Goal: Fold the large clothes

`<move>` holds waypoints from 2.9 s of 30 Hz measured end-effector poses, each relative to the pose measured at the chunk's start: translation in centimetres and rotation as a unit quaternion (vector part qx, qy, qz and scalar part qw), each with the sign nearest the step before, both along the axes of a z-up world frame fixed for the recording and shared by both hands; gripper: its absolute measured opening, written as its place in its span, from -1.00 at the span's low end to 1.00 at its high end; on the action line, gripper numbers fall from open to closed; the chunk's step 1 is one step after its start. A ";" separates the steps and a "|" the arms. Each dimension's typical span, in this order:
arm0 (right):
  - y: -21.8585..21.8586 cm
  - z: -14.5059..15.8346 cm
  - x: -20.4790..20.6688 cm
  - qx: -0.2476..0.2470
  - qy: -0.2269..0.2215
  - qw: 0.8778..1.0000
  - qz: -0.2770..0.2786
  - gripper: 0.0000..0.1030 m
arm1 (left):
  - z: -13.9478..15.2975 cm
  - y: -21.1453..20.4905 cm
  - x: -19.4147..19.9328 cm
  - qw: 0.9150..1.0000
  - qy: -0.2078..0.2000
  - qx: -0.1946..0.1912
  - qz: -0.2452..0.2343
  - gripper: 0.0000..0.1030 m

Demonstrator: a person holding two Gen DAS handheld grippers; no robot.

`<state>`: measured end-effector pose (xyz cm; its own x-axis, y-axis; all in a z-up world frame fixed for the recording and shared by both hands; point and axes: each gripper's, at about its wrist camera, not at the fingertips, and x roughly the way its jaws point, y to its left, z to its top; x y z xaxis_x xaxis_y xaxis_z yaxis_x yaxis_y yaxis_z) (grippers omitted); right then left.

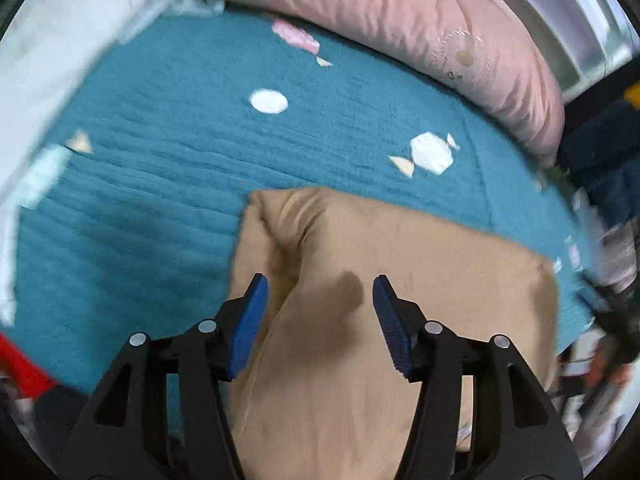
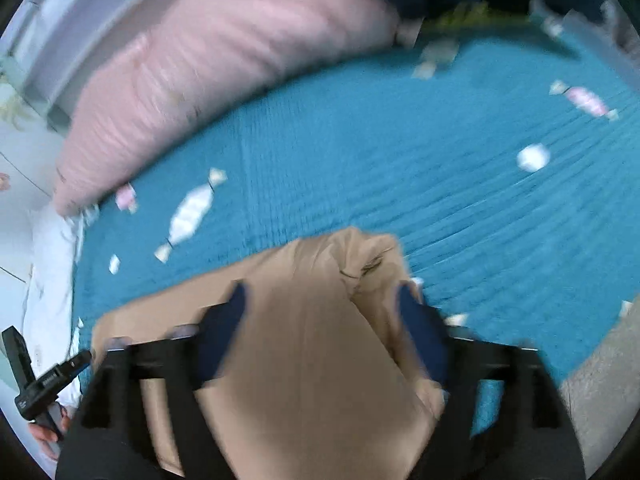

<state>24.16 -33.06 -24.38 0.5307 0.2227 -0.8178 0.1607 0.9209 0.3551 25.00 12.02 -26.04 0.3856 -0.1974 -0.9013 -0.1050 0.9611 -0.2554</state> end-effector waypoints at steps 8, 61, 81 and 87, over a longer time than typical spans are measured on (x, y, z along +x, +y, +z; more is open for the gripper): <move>4.7 -1.6 -7.7 -0.079 0.098 0.986 0.106 0.02 | -1.6 -4.5 -7.2 0.996 0.046 0.042 -0.072 0.09; -3.7 -3.0 -6.2 0.002 0.106 0.994 -0.021 0.75 | -1.6 -19.6 7.1 0.998 0.039 -0.013 -0.057 0.18; -3.8 -4.6 -6.7 0.027 0.134 0.989 -0.051 0.75 | -6.5 -20.1 -0.3 0.987 0.117 -0.026 -0.106 -1.00; -2.7 -3.8 -7.6 0.019 0.132 0.991 -0.030 0.75 | -5.2 -19.6 -0.6 0.987 0.120 -0.053 -0.096 -0.99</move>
